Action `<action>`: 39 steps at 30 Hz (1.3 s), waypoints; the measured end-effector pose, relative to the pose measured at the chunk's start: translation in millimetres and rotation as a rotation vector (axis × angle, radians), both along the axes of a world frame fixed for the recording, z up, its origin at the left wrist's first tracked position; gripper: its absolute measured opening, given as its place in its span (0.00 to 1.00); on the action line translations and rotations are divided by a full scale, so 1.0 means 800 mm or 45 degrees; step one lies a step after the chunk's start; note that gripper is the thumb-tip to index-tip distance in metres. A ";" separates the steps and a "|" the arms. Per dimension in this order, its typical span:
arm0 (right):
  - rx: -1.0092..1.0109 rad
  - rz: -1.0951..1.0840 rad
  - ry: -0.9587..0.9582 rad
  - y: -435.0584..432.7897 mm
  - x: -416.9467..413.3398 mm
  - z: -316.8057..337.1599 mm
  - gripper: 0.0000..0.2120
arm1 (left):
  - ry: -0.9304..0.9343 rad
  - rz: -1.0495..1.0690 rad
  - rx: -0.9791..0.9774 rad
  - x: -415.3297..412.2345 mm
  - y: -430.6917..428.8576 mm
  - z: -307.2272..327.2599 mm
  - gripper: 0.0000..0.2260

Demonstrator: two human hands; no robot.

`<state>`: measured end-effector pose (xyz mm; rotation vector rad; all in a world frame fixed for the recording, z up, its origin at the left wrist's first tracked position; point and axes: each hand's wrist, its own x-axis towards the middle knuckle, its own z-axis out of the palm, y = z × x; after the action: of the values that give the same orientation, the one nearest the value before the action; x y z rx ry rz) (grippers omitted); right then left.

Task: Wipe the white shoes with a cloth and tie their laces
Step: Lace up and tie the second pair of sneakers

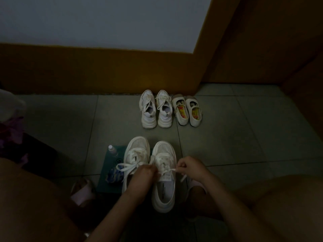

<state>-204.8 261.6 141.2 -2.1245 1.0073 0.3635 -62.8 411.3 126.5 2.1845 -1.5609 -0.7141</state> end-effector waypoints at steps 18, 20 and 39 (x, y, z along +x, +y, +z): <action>-0.009 0.357 0.131 0.005 0.011 0.042 0.09 | 1.072 0.365 -0.097 0.008 -0.027 0.027 0.14; 0.045 0.259 0.034 0.007 0.015 0.045 0.09 | 1.161 0.455 -0.075 0.002 -0.023 0.023 0.13; 0.441 -0.520 -0.554 0.019 0.030 0.018 0.06 | 1.022 0.223 0.060 -0.012 -0.041 -0.005 0.08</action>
<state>-181.0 276.9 155.6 -1.5476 1.0011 -0.1182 -72.4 378.6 122.3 1.6845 -0.9282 -1.3518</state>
